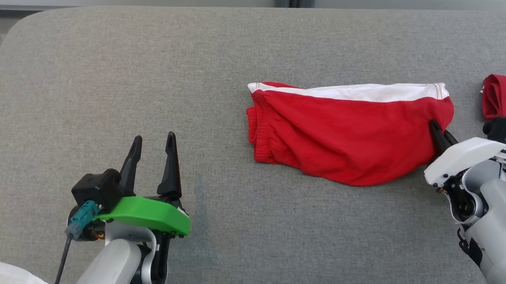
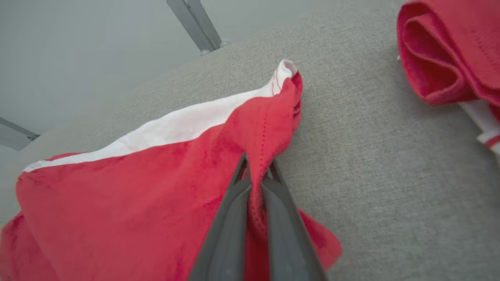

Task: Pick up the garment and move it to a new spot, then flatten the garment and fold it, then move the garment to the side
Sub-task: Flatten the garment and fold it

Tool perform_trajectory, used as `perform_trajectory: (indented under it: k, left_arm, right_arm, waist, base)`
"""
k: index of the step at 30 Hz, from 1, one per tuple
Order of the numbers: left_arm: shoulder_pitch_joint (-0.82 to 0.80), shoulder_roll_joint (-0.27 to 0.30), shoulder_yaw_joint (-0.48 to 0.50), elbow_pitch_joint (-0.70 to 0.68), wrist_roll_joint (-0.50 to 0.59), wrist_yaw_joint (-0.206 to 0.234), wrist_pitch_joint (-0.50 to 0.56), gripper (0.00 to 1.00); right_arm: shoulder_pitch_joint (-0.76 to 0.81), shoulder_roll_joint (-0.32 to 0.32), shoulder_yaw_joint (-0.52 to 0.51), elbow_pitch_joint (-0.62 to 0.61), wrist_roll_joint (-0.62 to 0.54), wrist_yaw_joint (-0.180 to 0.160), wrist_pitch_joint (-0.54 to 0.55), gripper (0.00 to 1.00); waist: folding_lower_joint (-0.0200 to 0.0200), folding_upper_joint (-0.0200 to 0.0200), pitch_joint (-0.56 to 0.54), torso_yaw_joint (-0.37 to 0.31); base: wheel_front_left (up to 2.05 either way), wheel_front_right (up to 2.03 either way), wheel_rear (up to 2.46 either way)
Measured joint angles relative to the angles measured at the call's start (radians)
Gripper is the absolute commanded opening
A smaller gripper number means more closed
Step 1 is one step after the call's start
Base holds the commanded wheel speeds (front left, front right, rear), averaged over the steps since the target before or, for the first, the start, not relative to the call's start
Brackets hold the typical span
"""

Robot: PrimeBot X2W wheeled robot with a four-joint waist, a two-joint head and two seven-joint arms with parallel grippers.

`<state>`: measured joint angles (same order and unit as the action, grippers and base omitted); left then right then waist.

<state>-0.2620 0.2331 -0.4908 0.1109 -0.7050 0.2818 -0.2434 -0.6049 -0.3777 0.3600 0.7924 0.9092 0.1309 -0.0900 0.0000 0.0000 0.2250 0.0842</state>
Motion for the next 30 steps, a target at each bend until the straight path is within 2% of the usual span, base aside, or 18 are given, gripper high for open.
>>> perform_trajectory:
  k: [4, 8, 12, 22, 30]
  left_arm:
    - [0.000, -0.001, -0.005, 0.004, 0.003, 0.000, 0.000, 1.00]
    - [-0.001, -0.007, -0.012, 0.012, 0.005, -0.005, -0.002, 1.00]
    - [-0.002, -0.016, -0.020, 0.023, 0.012, -0.007, -0.004, 1.00]
    - [-0.007, -0.035, -0.018, 0.044, 0.014, -0.019, -0.012, 1.00]
    - [-0.007, -0.044, -0.004, 0.052, 0.018, -0.026, -0.014, 1.00]
  right_arm:
    - [-0.024, 0.030, -0.001, -0.060, -0.038, 0.000, 0.008, 0.00]
    - [-0.064, 0.098, 0.023, -0.160, -0.074, 0.000, 0.061, 0.00]
    - [-0.079, 0.161, 0.053, -0.197, -0.101, 0.000, 0.121, 0.00]
    - [-0.072, 0.238, 0.110, -0.164, -0.175, 0.000, 0.227, 0.00]
    - [-0.060, 0.250, 0.140, -0.156, -0.215, 0.000, 0.284, 0.00]
  waist:
    - [0.0000, 0.0000, -0.005, 0.015]
    - [0.0000, 0.0000, -0.011, 0.044]
    - [0.0000, 0.0000, -0.015, 0.073]
    - [0.0000, 0.0000, -0.013, 0.145]
    - [0.0000, 0.0000, -0.009, 0.146]
  base:
    - [0.00, 0.00, 0.00]
    - [0.00, 0.00, 0.00]
    - [0.00, 0.00, 0.00]
    - [0.00, 0.00, 0.00]
    - [0.00, 0.00, 0.00]
